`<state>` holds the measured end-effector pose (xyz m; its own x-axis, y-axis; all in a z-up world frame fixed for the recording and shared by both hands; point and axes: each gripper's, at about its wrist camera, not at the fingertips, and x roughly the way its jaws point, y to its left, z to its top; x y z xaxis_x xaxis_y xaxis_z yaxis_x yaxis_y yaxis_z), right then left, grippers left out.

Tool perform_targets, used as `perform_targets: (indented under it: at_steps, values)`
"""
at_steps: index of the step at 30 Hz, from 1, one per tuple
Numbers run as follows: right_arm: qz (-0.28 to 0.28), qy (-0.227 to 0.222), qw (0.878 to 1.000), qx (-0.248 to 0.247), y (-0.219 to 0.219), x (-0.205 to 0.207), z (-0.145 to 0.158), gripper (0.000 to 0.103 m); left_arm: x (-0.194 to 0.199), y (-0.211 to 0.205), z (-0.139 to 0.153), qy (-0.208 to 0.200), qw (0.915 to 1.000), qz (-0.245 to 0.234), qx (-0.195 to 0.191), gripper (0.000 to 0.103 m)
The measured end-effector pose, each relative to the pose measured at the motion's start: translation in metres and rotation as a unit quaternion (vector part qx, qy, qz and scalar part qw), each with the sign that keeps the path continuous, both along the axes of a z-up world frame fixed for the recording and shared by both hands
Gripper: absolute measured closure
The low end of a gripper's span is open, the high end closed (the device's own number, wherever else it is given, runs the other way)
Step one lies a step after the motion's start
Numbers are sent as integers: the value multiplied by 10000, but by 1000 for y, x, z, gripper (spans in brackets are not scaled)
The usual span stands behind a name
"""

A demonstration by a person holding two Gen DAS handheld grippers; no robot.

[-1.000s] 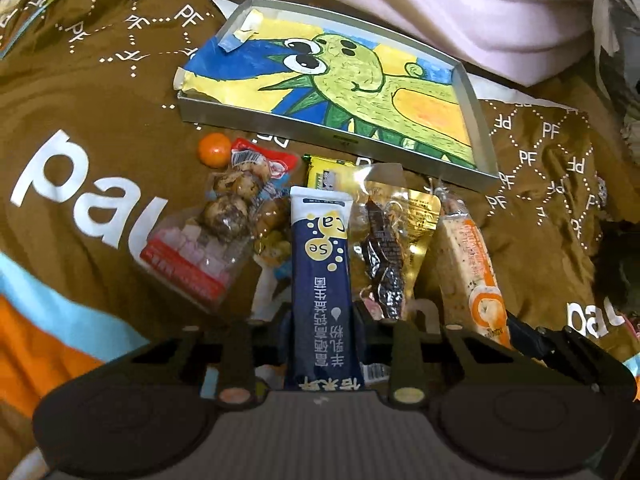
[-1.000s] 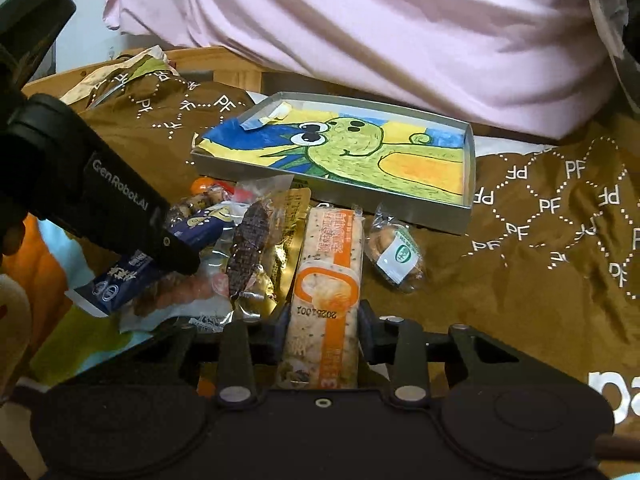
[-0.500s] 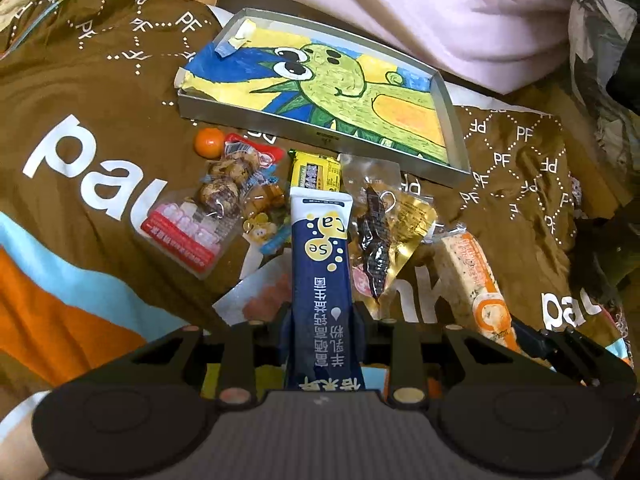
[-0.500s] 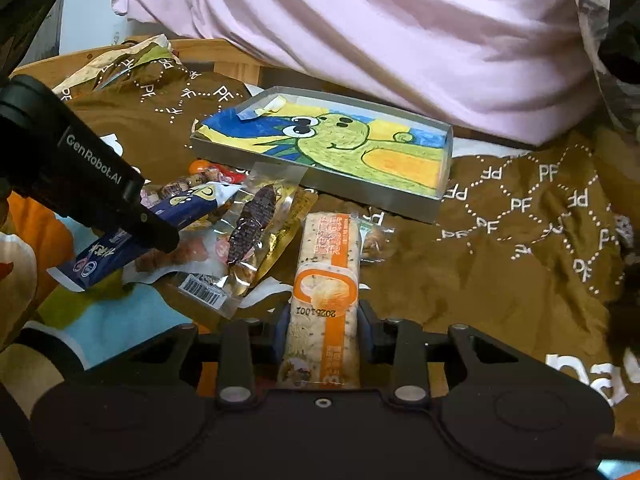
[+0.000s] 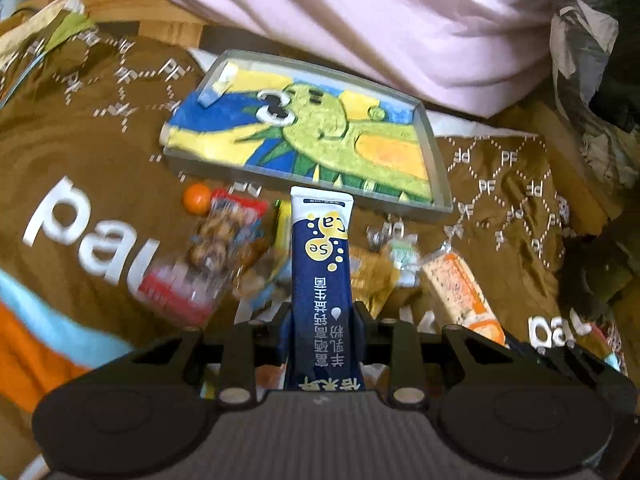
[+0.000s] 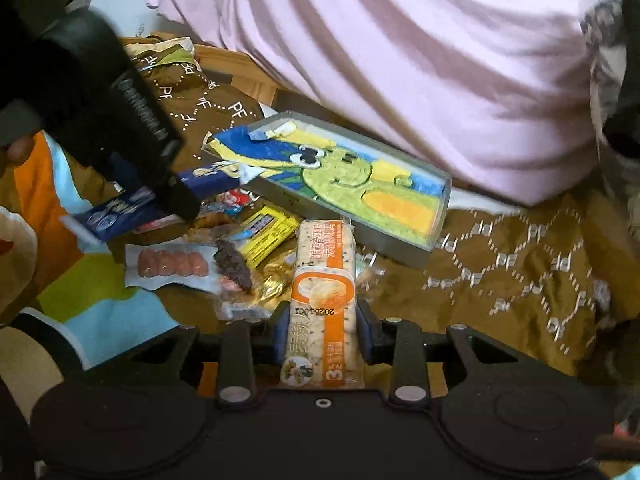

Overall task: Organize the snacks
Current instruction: 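Carry the blue stick into the tray with the left tool while the right drops the rice bar there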

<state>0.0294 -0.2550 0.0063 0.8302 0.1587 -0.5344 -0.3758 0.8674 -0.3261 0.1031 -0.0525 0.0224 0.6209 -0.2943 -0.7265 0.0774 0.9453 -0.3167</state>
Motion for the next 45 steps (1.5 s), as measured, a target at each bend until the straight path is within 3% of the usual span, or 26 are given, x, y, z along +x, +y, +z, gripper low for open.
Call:
perform_targets:
  at_steps: [5,12,16,19,22,25,36,37,39,41,45]
  values:
    - [248,-178,9995,-61,-10,32,13,68,47,-13,9,-80,9999,24,138,70]
    - [657,-520,9943,-659,-17,109,30,68,140,-44,18,-491,9986,-82,182,70]
    - [373,-706,9963,-326,-21,161,26,68,186,-48,0,-515,9983,124,-236,70]
    - [216,-677,9975,-32,-24,196,16,68,211,-45,-14,-518,9978,307,-288,70]
    - [100,-595,9981,88,-23,225,3,68,226,-47,-28,-603,9976,324,-33,70]
    - [-22,-342,9991,261,-20,248,-13,68,234,-43,-40,-555,9979,337,-11,70]
    - [-145,-57,9998,113,-2,269,-43,66,240,-42,-60,-593,9978,295,18,67]
    - [-147,-83,9998,57,-1,269,-44,65,240,-41,-62,-567,9980,280,-33,64]
    - [-158,-190,9997,-22,1,267,-44,48,237,-38,-62,-587,9976,351,-132,49]
    - [-228,-311,9993,-6,-1,264,-40,35,232,-34,-60,-599,9969,474,-194,27]
    - [-522,-400,9965,518,-15,256,-25,24,216,-27,-49,-739,9953,594,-210,19]
